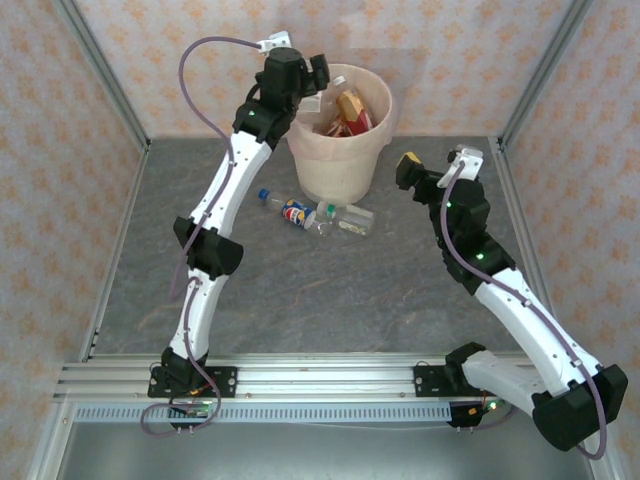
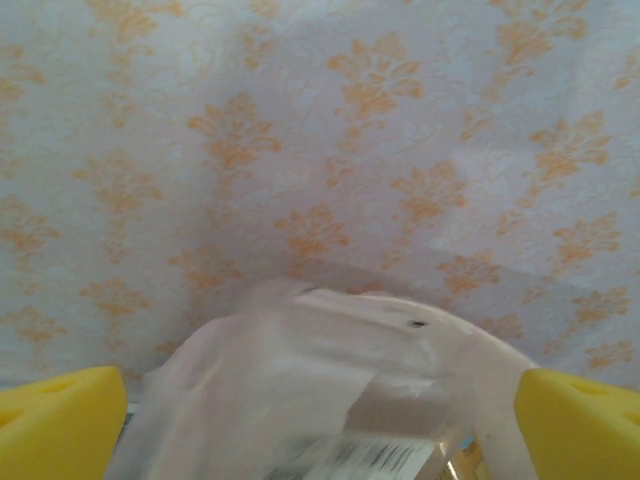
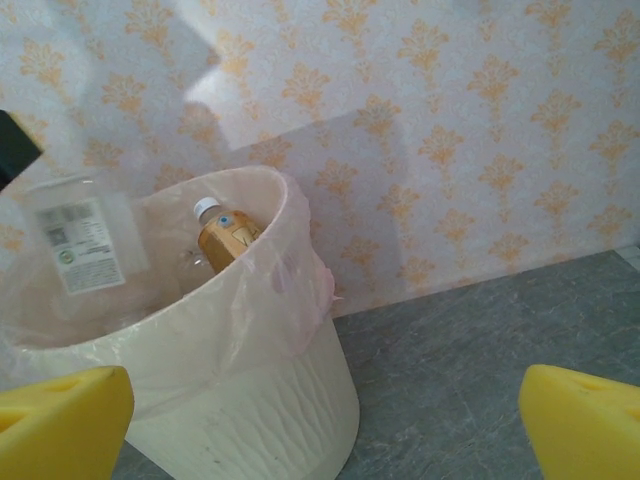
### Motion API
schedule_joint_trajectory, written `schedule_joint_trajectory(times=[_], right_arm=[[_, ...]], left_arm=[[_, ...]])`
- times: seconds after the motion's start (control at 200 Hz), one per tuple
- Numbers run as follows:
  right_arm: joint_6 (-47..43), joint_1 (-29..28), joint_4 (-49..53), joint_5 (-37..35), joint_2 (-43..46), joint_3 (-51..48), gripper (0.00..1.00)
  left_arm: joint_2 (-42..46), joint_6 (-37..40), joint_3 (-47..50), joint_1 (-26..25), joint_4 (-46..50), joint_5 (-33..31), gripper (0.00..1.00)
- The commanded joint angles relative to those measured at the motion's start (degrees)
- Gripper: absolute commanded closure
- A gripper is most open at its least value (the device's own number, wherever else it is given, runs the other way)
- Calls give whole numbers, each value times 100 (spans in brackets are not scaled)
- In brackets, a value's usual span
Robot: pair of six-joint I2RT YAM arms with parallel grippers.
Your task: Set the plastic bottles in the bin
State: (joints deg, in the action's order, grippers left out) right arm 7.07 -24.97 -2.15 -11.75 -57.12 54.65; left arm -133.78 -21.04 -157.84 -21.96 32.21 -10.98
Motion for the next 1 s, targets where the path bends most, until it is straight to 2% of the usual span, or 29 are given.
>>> schedule_joint_trajectory(times=[0.0, 0.18, 0.26, 0.355, 0.405, 0.47, 0.535, 0.625, 0.691, 0.766, 0.911, 0.996], right_arm=[[36, -13, 55, -111, -108, 116, 1], [78, -10, 65, -116, -340, 116, 1], [126, -2, 66, -113, -450, 82, 1], [203, 18, 205, -1, -620, 54, 1], [259, 42, 364, 205, -734, 62, 1], [97, 86, 568, 847, -931, 54, 1], [-488, 106, 836, 1721, -1357, 117, 1], [-1084, 106, 1222, 2327, -2026, 352, 1], [-1476, 105, 1310, 2412, -2397, 466, 1], [-2342, 106, 1326, 2480, -2769, 536, 0], [-4069, 106, 1564, 2555, -3423, 665, 1], [-4678, 119, 1781, 2531, -3836, 870, 1]], left_arm=[[647, -77, -96, 69, 454, 191, 0], [1462, -20, 738, 77, 498, 543, 0], [2167, -74, 1921, 78, -85, 616, 0], [3278, -193, 3764, 86, -1189, 729, 0], [3701, -295, 4434, 91, -1439, 715, 0], [4124, -424, 5002, 86, -1432, 659, 0], [4483, -589, 5544, 88, -1434, 621, 0], [4955, -859, 6405, 83, -1607, 435, 0], [5266, -1084, 6971, 15, -1719, 146, 0], [5519, -1299, 7488, -66, -1828, 39, 0], [5768, -1708, 8119, -85, -1687, -168, 0], [5814, -1797, 8397, -84, -1747, -158, 0]])
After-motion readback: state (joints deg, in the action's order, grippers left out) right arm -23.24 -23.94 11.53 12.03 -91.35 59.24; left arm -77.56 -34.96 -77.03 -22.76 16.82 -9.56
